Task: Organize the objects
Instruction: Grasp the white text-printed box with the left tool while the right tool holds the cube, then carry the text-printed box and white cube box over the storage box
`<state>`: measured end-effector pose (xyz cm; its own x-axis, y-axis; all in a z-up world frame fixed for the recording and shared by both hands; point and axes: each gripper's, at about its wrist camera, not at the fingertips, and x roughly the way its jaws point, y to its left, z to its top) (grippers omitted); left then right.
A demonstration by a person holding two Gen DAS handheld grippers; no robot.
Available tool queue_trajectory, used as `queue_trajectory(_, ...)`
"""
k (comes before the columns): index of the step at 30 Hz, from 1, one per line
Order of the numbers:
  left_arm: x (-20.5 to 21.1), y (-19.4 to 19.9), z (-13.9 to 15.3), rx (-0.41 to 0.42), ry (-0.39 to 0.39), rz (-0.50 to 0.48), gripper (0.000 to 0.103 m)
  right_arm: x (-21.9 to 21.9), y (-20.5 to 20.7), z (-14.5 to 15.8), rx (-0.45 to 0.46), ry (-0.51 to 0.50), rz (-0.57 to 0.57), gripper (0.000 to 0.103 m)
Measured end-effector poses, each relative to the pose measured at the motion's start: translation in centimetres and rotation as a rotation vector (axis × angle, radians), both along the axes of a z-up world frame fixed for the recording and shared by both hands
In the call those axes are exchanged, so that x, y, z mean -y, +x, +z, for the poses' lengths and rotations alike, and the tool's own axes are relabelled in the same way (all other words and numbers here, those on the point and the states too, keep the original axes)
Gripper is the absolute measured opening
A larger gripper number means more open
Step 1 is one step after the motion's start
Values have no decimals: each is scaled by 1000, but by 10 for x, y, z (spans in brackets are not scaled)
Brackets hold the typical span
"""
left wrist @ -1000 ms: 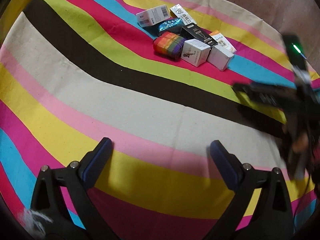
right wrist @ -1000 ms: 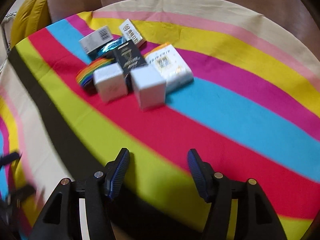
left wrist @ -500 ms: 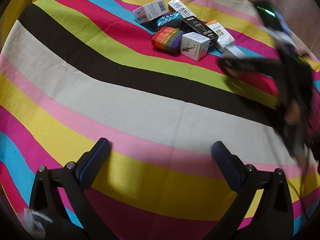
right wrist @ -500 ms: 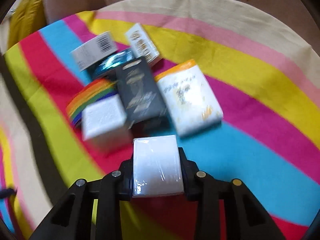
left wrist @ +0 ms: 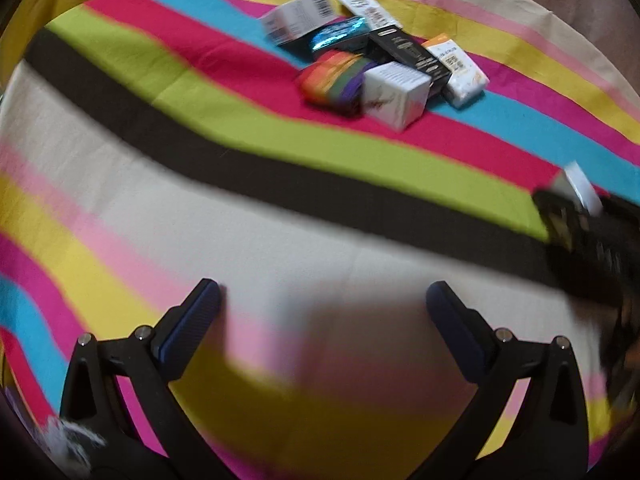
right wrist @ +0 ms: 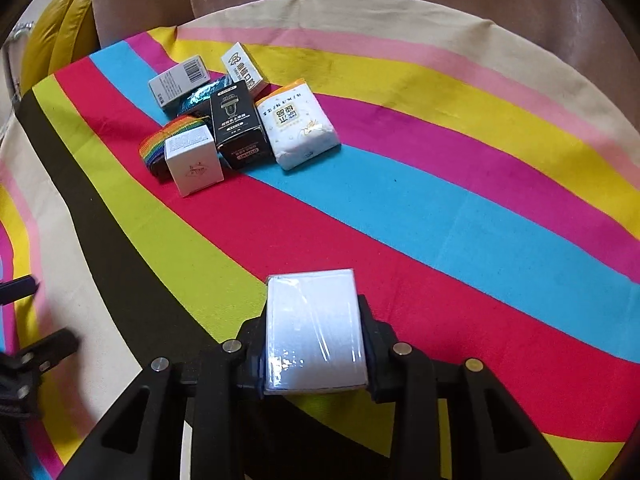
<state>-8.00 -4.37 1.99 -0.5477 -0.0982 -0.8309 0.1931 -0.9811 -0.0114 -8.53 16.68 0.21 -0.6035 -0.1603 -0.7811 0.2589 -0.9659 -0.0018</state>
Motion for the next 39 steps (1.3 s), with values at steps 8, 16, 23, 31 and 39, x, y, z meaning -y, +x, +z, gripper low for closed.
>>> queue_trajectory(8,-26,-123,-3,-1,0,62,103,-1,-2,2,5,-12,-4,36)
queue_trajectory(16,-19,-135,3,-57,-3,54,57,-1,-4,-1,9,-24,-4,36)
queue_trajectory(23,-19,-13,5,-77,15,-142,44,0,-4,-1,9,-26,-4,36)
queue_trajectory(31,-1,30,5,-72,46,-132,85,1,-6,0,8,-22,-4,36)
queue_trajectory(39,2,49,5,-36,39,-60,93,0,-6,0,7,-23,-4,36)
